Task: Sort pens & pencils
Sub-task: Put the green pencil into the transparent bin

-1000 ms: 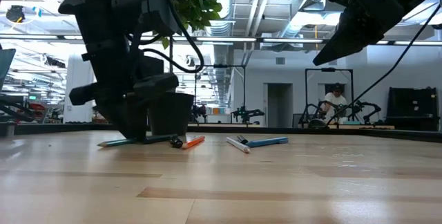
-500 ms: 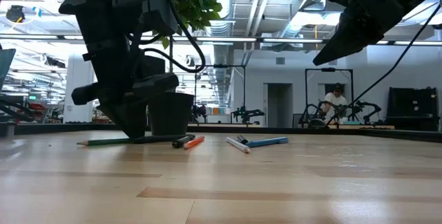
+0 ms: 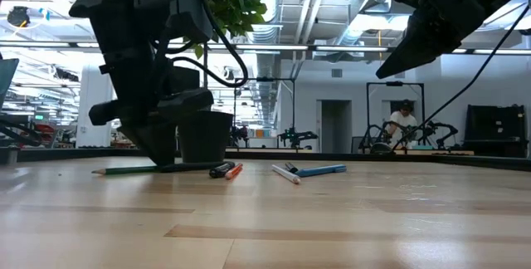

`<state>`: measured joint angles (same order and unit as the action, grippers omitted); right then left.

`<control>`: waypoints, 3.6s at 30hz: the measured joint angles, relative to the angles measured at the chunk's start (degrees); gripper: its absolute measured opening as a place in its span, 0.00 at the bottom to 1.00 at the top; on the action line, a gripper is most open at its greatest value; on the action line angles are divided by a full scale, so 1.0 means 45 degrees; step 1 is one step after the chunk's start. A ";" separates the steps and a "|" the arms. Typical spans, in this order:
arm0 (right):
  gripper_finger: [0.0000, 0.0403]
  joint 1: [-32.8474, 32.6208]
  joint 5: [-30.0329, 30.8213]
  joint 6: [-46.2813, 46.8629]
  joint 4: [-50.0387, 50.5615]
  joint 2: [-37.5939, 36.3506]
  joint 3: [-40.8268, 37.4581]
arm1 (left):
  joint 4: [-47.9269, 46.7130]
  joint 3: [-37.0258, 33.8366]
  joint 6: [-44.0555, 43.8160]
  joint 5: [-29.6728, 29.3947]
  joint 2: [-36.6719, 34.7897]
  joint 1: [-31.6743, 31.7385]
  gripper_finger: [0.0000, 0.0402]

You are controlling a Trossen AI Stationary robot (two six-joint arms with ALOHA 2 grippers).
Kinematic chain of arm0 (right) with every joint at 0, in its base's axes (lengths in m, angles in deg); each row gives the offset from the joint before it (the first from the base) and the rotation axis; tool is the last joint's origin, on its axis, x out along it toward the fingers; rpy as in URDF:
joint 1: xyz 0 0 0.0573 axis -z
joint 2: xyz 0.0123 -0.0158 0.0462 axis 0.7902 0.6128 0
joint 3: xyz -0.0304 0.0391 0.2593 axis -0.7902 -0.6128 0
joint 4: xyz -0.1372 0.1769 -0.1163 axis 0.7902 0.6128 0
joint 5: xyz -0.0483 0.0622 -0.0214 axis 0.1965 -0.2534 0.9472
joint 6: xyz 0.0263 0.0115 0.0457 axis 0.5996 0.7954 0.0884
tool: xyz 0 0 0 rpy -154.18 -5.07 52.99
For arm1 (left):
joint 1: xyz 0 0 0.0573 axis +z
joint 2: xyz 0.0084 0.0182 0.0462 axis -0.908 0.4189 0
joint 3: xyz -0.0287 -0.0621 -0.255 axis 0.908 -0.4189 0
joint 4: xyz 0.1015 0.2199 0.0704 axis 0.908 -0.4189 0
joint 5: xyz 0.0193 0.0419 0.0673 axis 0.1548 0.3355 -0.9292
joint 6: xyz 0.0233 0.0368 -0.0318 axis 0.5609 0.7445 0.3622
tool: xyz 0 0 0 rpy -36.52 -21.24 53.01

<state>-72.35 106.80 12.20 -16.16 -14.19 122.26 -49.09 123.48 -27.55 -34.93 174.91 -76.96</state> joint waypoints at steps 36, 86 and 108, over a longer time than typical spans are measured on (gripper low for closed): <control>0.17 -0.0003 -0.0003 0.0000 0.0085 -0.0005 0.0000 | -0.2098 0.0884 0.0413 -0.2537 -0.2053 -0.0578 0.01; 0.17 0.0185 0.0024 0.1127 -0.1329 -0.0005 0.0000 | -1.3382 0.2635 -0.7322 -1.3395 -0.3912 -0.7944 0.00; 0.17 0.0753 0.0015 0.1127 -0.2769 -0.0005 -0.0003 | -1.0230 -0.0165 -0.8547 -1.4796 -0.4161 -1.0292 0.00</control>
<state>-68.96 106.86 17.27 -28.62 -14.22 122.25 -95.12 122.73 -66.01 -101.51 156.19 -123.27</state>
